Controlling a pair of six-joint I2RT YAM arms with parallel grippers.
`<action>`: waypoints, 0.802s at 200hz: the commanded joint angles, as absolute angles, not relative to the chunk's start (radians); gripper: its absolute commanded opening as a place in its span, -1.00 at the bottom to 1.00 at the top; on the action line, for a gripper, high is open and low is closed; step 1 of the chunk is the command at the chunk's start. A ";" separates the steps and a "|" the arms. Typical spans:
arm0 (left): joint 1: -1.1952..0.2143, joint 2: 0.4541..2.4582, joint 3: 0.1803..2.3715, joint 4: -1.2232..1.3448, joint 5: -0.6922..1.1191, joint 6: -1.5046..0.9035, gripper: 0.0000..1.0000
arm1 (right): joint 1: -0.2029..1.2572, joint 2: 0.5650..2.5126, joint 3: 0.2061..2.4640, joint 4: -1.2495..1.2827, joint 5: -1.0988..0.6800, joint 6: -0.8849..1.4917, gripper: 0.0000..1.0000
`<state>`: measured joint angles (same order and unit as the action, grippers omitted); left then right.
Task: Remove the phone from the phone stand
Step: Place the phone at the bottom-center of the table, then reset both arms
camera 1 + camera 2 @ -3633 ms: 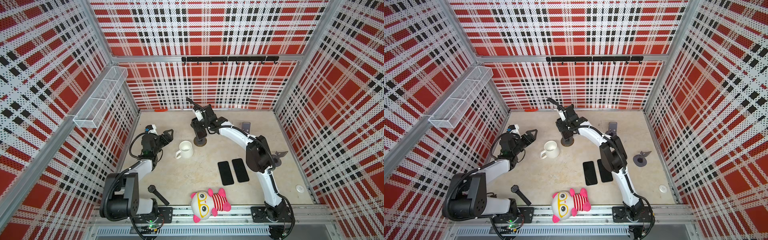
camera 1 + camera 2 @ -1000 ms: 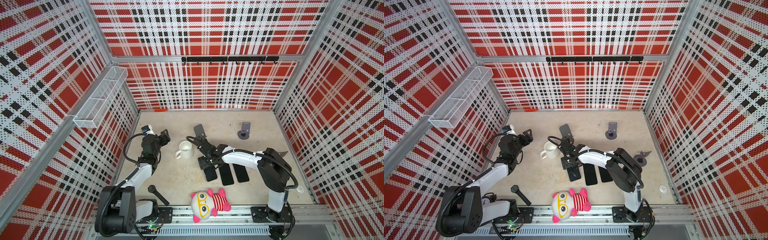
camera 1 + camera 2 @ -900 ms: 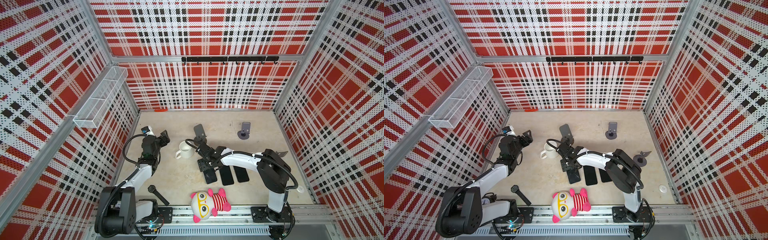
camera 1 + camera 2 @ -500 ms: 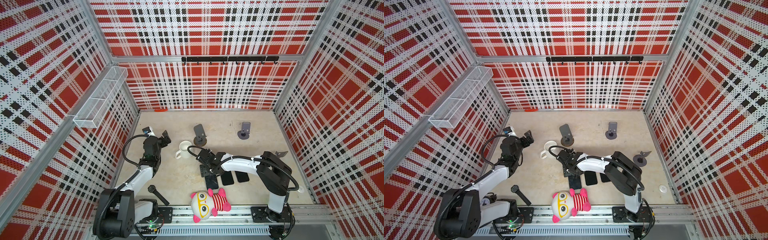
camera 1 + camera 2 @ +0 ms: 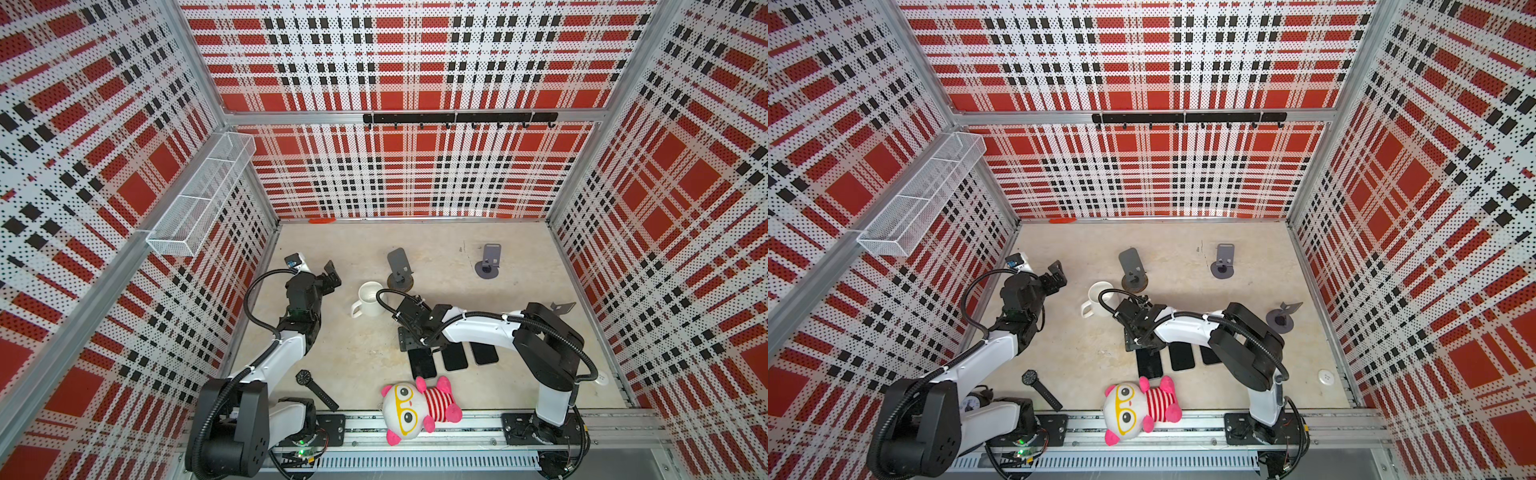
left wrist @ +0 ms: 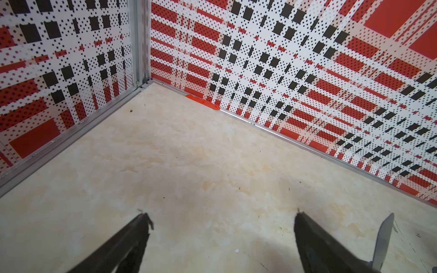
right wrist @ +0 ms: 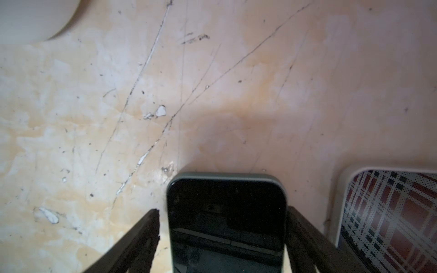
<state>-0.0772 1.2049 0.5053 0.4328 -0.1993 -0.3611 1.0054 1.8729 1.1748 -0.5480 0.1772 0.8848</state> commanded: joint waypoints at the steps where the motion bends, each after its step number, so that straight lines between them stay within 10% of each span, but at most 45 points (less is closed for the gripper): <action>1: -0.071 1.212 0.502 0.439 -0.206 -0.349 0.96 | 1.010 1.886 1.157 -0.535 0.193 0.910 0.68; 160: -0.133 1.248 0.517 0.463 -0.384 -0.262 0.96 | 0.808 1.160 0.892 -0.076 0.719 0.385 1.00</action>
<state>-0.1211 1.2514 0.5056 0.4370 -0.3130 -0.3054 0.8829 1.2423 0.9806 -0.2279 0.5591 0.5720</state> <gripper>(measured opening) 0.982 0.995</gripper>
